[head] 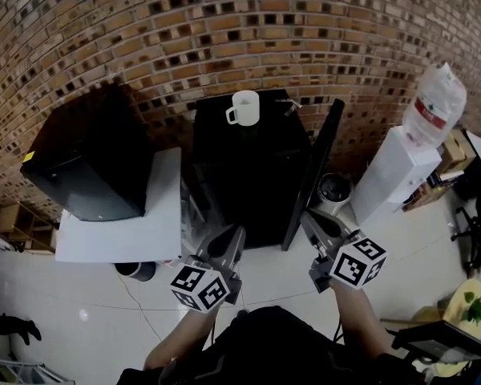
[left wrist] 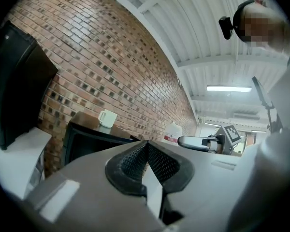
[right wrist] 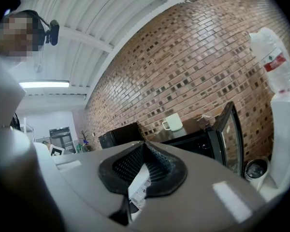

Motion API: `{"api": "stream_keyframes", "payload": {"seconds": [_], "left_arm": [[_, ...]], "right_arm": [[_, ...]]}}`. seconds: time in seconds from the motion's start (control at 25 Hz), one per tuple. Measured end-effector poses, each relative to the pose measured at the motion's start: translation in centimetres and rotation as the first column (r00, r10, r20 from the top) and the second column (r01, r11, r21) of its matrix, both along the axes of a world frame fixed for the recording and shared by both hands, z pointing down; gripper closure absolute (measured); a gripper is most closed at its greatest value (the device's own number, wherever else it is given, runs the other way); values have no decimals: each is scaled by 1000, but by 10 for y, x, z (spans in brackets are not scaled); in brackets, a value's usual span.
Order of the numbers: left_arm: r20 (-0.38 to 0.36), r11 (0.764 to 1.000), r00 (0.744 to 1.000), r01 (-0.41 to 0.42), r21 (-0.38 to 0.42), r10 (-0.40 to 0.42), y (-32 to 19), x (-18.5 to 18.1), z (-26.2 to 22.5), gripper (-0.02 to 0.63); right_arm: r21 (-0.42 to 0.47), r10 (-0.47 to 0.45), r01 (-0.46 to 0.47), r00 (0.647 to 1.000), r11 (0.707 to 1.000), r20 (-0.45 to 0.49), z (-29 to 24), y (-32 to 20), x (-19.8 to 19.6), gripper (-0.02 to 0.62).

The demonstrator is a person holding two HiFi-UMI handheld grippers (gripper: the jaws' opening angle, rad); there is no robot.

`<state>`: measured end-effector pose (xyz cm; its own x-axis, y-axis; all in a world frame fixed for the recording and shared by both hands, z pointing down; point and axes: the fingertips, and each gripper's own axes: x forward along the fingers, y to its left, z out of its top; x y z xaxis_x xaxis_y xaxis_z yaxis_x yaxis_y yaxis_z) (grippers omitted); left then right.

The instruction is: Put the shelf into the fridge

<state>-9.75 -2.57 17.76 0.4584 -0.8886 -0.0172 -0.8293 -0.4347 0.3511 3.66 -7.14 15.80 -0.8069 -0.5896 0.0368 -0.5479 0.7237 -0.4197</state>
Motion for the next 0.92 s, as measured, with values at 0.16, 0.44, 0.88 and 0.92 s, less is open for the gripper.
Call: {"api": "stream_keyframes", "payload": {"seconds": [0.16, 0.44, 0.88, 0.92], "left_arm": [[4, 1000, 1000, -2, 0, 2, 3, -2, -4, 604], [3, 1000, 1000, 0, 7, 0, 5, -3, -5, 604], [15, 999, 1000, 25, -21, -24, 7, -8, 8, 604], [16, 999, 1000, 26, -22, -26, 7, -10, 8, 604]], "right_arm": [[15, 7, -7, 1000, 1000, -17, -1, 1, 0, 591], [13, 6, -5, 1000, 1000, -16, 6, 1, -2, 591], [18, 15, -14, 999, 1000, -45, 9, -2, -8, 591], [17, 15, -14, 999, 1000, -45, 10, -2, -10, 591]]}}
